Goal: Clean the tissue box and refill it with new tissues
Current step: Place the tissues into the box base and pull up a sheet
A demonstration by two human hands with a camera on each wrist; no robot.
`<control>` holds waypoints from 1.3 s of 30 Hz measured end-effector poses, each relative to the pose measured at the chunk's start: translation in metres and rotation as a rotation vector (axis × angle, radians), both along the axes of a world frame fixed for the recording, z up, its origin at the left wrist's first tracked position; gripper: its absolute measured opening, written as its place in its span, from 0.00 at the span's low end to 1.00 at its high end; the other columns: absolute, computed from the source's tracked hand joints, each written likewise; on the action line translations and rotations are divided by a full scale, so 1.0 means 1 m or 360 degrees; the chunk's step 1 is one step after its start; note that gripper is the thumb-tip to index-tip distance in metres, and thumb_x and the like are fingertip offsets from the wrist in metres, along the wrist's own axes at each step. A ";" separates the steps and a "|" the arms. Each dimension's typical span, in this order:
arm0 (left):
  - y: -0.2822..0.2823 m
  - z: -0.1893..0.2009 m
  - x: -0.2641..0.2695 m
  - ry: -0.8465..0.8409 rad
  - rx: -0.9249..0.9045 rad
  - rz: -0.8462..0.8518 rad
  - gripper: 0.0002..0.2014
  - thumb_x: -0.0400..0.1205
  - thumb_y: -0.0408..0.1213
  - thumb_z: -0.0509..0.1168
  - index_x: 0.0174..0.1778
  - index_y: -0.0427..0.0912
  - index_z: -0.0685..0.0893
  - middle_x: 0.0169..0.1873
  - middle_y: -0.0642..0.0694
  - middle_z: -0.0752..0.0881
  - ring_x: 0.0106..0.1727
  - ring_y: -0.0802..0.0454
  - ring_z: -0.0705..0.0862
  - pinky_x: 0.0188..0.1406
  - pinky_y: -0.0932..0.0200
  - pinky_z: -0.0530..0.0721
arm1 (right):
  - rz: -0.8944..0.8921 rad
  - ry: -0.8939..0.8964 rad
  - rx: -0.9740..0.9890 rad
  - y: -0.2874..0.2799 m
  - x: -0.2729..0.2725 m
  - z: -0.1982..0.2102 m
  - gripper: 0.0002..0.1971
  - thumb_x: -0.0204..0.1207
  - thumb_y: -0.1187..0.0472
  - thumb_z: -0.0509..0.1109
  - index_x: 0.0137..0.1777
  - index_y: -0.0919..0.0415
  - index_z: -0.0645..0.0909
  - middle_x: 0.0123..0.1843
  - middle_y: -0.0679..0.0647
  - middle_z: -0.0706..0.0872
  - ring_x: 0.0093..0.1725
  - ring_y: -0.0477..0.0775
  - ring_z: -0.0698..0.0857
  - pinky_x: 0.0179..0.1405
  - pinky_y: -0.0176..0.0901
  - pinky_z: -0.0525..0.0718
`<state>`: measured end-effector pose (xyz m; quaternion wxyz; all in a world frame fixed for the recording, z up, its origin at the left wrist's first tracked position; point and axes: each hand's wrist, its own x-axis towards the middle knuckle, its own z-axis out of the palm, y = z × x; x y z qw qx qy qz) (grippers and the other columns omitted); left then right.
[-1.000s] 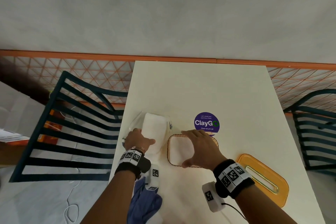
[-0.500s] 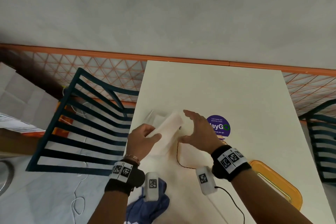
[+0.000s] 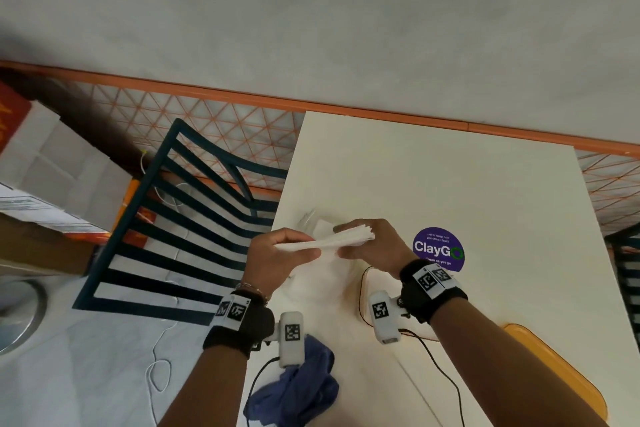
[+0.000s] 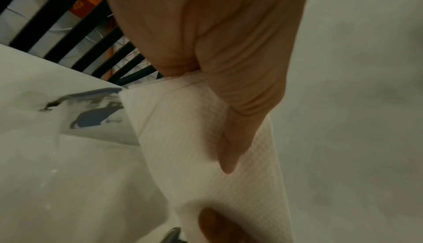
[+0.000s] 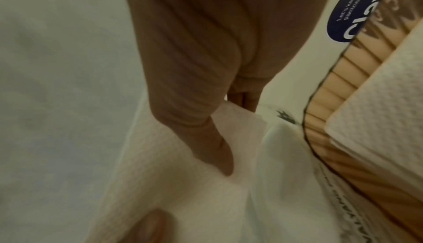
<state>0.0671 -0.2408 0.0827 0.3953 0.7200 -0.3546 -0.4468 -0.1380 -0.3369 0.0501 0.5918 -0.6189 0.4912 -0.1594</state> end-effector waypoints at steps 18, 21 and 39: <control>-0.008 -0.062 -0.024 0.0172 0.0143 0.0334 0.20 0.62 0.22 0.75 0.41 0.52 0.88 0.41 0.52 0.92 0.47 0.47 0.90 0.44 0.52 0.91 | 0.0000 0.0138 0.0079 -0.005 0.012 -0.034 0.26 0.61 0.79 0.74 0.53 0.50 0.92 0.51 0.47 0.93 0.51 0.48 0.89 0.48 0.39 0.86; -0.011 -0.059 -0.018 0.0113 0.0087 0.0294 0.16 0.63 0.21 0.74 0.36 0.50 0.89 0.37 0.52 0.92 0.43 0.50 0.89 0.40 0.57 0.89 | -0.0013 0.0140 -0.0015 -0.006 0.011 -0.028 0.22 0.66 0.76 0.73 0.50 0.49 0.93 0.50 0.42 0.93 0.51 0.42 0.89 0.45 0.28 0.84; -0.006 -0.016 -0.023 0.0462 -0.0051 0.0088 0.10 0.81 0.35 0.75 0.57 0.49 0.90 0.46 0.51 0.94 0.40 0.60 0.91 0.37 0.63 0.88 | -0.0036 0.0119 -0.0031 -0.002 -0.057 0.044 0.12 0.73 0.55 0.82 0.55 0.53 0.91 0.49 0.45 0.95 0.50 0.45 0.93 0.49 0.36 0.89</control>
